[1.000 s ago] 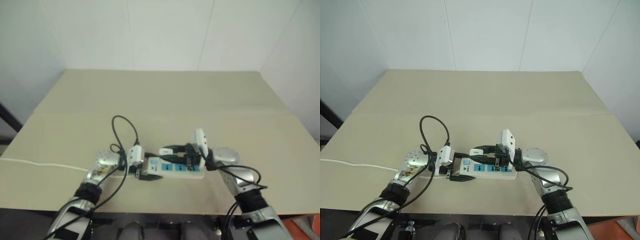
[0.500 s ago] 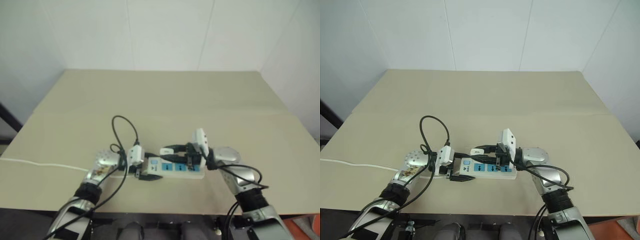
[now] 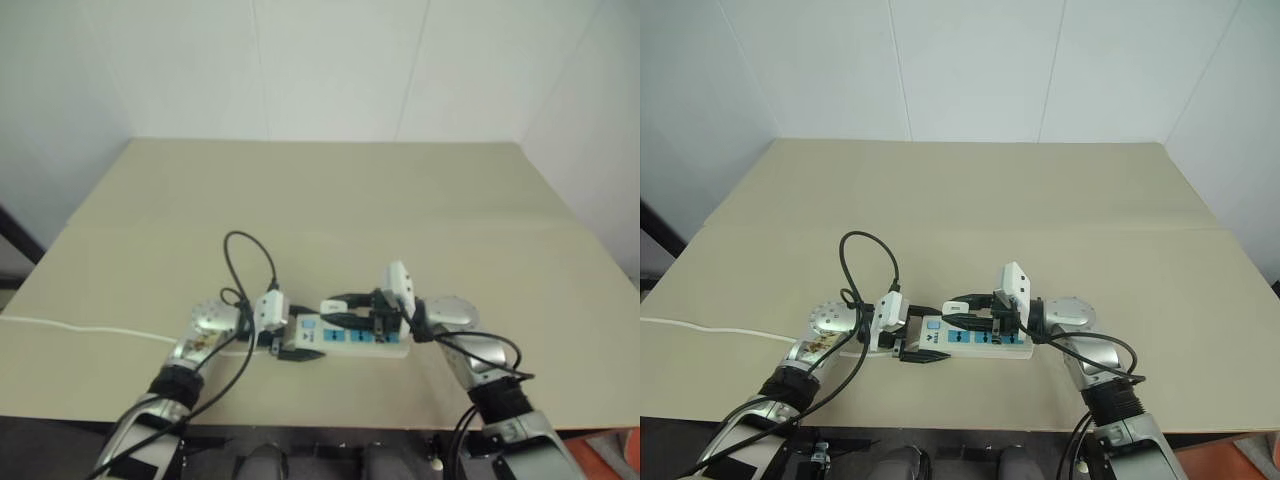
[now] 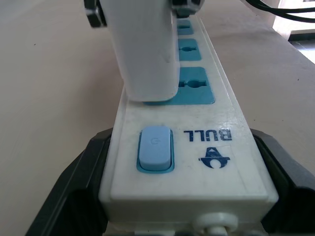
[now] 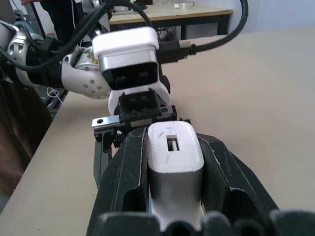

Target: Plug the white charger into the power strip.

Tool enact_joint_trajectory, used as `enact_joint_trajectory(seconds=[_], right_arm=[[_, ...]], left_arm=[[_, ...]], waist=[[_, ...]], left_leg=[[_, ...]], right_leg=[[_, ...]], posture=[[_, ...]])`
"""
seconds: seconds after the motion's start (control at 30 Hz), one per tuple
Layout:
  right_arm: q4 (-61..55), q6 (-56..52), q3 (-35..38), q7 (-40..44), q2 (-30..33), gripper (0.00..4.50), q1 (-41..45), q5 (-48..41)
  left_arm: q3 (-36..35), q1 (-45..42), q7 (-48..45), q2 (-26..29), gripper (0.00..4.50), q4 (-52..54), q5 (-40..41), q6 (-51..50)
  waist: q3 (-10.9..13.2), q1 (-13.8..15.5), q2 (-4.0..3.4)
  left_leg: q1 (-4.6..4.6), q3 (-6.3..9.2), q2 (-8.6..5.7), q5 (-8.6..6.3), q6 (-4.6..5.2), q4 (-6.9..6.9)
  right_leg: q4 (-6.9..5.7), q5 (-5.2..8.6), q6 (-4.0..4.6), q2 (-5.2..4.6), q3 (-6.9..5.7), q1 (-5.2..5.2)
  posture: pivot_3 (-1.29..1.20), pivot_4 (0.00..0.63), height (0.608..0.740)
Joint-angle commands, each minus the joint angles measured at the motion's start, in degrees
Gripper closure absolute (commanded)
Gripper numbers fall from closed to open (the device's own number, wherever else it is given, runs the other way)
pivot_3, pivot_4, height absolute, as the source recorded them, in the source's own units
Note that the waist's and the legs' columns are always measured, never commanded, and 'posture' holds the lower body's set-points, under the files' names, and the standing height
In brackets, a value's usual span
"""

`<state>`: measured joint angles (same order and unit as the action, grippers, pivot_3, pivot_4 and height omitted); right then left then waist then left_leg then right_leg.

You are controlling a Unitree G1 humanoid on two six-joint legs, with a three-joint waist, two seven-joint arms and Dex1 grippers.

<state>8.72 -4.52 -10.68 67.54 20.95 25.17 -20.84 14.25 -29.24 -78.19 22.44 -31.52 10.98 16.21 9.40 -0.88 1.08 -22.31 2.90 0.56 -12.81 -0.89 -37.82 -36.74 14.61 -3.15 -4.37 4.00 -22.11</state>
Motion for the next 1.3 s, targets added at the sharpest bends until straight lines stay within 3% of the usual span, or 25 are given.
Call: enact_joint_trajectory(seconds=[0.03,0.67,1.3], right_arm=[[0.58,1.61,0.53,0.24,0.39,3.32,-0.21,0.82],[10.36,2.68,-4.79,5.52,7.02,3.32,0.46,6.72],[9.51,2.13,-8.16,4.34,6.56,3.32,0.24,7.56]], left_arm=[[2.41,1.65,0.04,0.64,1.18,-1.71,-3.66,-0.69],[2.62,1.91,0.17,1.29,1.18,-1.53,-3.55,-0.49],[2.66,1.77,0.24,1.52,1.18,-1.88,-3.61,-0.42]], waist=[[0.00,-0.01,0.00],[-0.25,0.16,0.12],[-1.12,0.02,0.26]], left_leg=[[0.00,0.00,0.00,0.00,0.00,0.00],[0.04,0.00,-0.01,0.00,0.00,0.02],[0.14,0.00,0.01,-0.02,0.01,0.07]], right_leg=[[0.00,0.00,0.00,0.00,0.00,0.00],[0.11,0.01,-0.01,-0.02,-0.02,0.11],[0.15,0.07,-0.09,-0.01,-0.02,0.17]], posture=[[0.00,0.150,0.740],[0.00,0.150,0.740],[0.00,0.150,0.740]])
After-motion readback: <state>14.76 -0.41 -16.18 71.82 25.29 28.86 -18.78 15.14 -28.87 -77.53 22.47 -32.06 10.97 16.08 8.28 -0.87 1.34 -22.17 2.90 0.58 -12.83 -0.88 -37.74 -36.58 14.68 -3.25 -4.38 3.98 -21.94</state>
